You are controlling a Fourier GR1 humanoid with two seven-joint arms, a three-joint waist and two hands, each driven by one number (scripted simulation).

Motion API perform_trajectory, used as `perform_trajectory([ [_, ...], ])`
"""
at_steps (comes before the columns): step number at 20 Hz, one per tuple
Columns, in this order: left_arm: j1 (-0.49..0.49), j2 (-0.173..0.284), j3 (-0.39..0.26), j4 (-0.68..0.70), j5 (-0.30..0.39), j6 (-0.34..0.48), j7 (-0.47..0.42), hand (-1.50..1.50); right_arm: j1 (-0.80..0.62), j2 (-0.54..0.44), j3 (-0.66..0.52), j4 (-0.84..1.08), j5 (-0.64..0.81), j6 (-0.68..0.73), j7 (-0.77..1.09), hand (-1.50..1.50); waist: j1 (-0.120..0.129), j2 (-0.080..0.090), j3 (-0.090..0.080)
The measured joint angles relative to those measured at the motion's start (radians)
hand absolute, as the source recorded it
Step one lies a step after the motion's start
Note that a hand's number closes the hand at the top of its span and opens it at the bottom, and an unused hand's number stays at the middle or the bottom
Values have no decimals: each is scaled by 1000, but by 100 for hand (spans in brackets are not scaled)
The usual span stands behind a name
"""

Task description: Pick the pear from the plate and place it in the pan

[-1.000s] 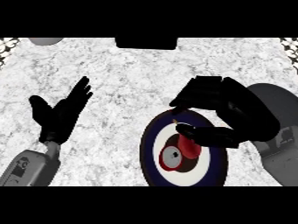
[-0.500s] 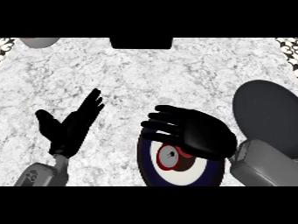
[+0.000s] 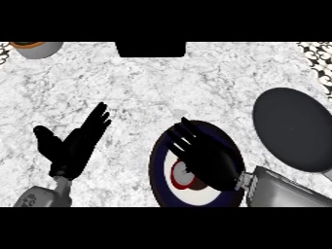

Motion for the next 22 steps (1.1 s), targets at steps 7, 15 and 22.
perform_trajectory([
  [7, 8, -8, -4, -11, -9, -1, -6, 0, 68, 167, 163, -13, 208, 392, 334, -150, 2, 5, 2],
  [15, 19, -16, 5, -27, -15, -32, -4, 0, 192, 354, 212, 32, 335, 511, 535, -150, 22, 7, 7],
  [22, 28, -34, 3, -37, -43, -35, -2, 0, 192, 385, 201, 84, 414, 491, 558, -150, 27, 8, 10],
])
